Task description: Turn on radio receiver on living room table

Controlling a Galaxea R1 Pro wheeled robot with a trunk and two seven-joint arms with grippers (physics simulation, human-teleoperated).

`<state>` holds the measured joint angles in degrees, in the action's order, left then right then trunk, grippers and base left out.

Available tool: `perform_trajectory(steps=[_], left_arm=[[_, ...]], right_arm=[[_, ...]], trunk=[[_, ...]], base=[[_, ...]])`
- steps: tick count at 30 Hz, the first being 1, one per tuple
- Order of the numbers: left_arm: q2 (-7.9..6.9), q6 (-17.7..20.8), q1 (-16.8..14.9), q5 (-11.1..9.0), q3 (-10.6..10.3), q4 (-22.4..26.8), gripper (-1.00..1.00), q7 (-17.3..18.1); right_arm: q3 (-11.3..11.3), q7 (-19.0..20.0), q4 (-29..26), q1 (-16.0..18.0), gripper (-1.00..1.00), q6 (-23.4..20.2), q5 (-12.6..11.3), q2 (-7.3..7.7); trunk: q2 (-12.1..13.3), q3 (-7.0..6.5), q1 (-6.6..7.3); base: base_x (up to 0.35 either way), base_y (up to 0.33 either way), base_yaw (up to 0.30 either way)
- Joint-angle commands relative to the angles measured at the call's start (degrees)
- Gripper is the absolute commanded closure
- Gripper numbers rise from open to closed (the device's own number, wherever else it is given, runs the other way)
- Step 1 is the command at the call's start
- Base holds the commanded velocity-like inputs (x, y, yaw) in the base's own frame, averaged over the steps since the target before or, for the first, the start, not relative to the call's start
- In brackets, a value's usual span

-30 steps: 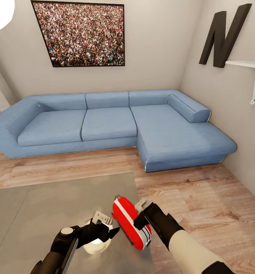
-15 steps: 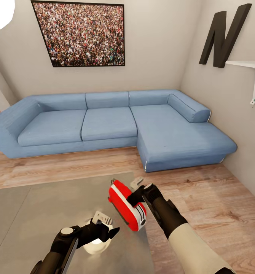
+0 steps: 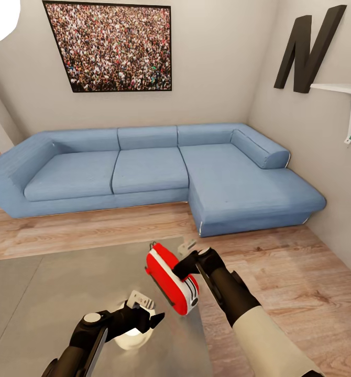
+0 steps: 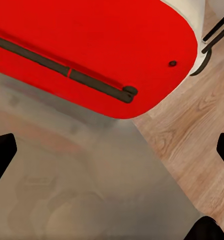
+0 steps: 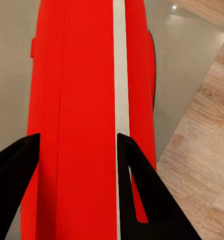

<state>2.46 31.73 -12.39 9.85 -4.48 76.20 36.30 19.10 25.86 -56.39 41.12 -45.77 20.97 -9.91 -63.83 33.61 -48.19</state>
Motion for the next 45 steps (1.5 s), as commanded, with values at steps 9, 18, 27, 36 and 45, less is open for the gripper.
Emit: perform_trajectory(steps=[9, 18, 27, 36, 45], left_arm=[[-0.93, 0.3, 0.0, -0.2, 0.8, 1.7, -1.0, 1.1], [-5.53, 2.6, 0.0, -3.0, 16.6, 4.1, -1.0, 20.6], [-12.86, 19.7, -1.1, -4.4, 18.9, 10.9, -1.0, 24.8], [-18.15, 25.5, -1.7, -4.6, 19.1, 11.3, -1.0, 36.2], [-20.28, 27.3, -1.8, -4.3, 19.2, 11.2, -1.0, 37.1]], right_arm=[[0.1, 11.2, -15.8, -1.3, 1.0, -3.4, -0.2, 8.25], [0.4, 11.5, -22.0, -2.5, 1.0, -2.7, 2.0, 11.88], [12.9, -14.5, -29.1, -10.6, 1.0, 5.1, 11.5, 12.38], [29.5, -51.1, -25.1, -18.2, 1.0, 5.3, 16.2, 12.33], [36.9, -68.5, -14.0, -18.5, 1.0, 5.7, 16.3, 12.06]], trunk=[[0.0, 0.0, 0.0], [0.0, 0.0, 0.0], [0.0, 0.0, 0.0], [0.0, 0.0, 0.0], [0.0, 0.0, 0.0]], base=[[0.0, 0.0, 0.0], [0.0, 0.0, 0.0], [0.0, 0.0, 0.0], [0.0, 0.0, 0.0], [0.0, 0.0, 0.0]])
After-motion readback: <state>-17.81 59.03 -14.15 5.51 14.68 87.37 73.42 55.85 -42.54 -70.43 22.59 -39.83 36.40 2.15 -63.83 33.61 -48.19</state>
